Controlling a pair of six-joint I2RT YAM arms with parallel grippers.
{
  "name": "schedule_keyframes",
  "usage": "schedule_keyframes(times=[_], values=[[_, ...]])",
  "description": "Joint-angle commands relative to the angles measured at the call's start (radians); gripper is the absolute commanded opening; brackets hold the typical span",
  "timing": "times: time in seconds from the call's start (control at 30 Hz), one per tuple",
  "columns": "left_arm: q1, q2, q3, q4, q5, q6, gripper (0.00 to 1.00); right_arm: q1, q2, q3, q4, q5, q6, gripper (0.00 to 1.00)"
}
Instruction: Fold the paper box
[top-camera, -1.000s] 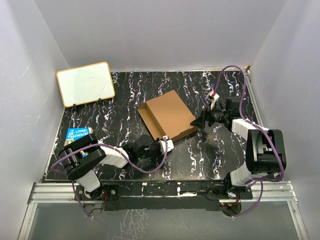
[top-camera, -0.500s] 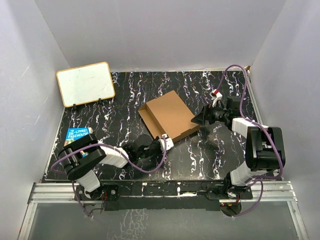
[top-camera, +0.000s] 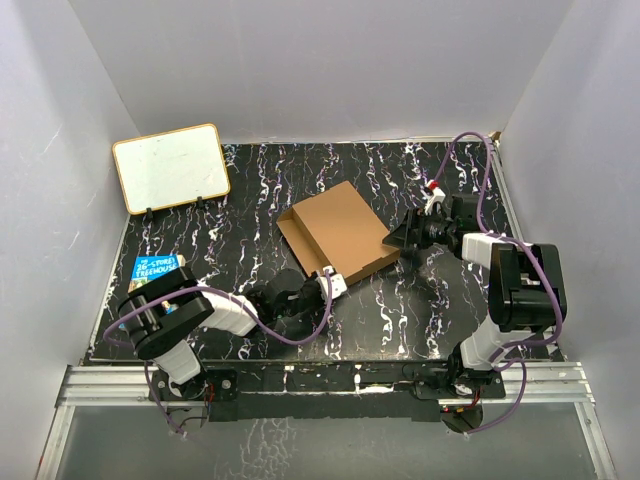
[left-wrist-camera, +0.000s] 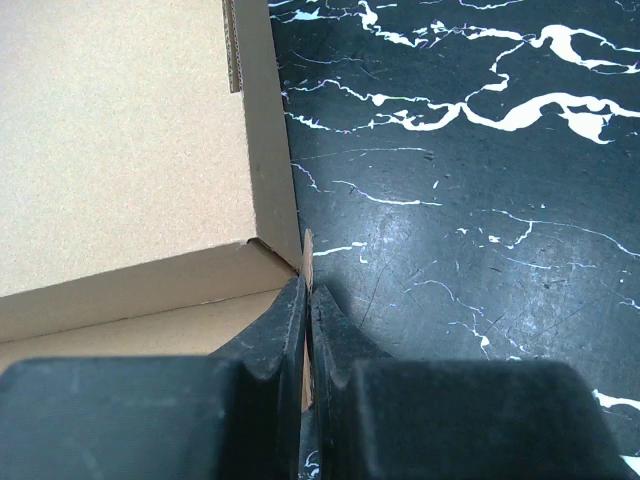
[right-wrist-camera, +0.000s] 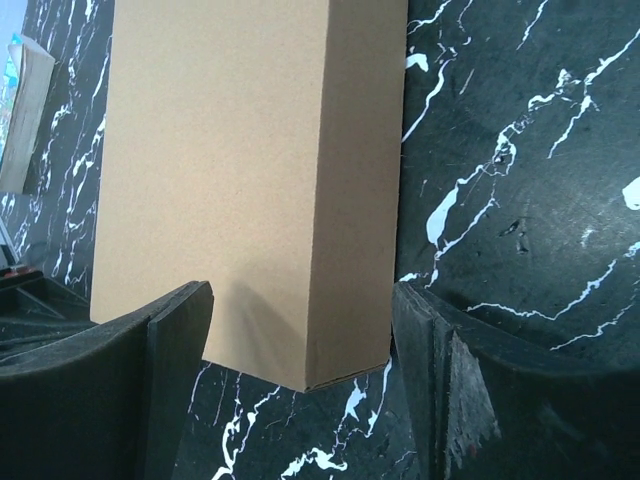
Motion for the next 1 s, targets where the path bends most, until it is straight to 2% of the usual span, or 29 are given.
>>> schedule_keyframes(times=[0.0, 0.37, 0.97], values=[[-0.002, 0.007, -0.015, 0.009, 0.009, -0.027, 0.0, -0.01, 0.02, 0.053, 0.031, 0.027, 0.017, 0.75], [0.006, 0.007, -0.049, 0.066, 0.0, -0.072, 0.0, -0.02, 0.088, 0.089, -0.041, 0.065, -0.021, 0.65], [0.04, 0.031, -0.079, 0.159, 0.021, -0.183, 0.0, -0.02, 0.135, 0.112, -0.09, 0.112, -0.056, 0.61]])
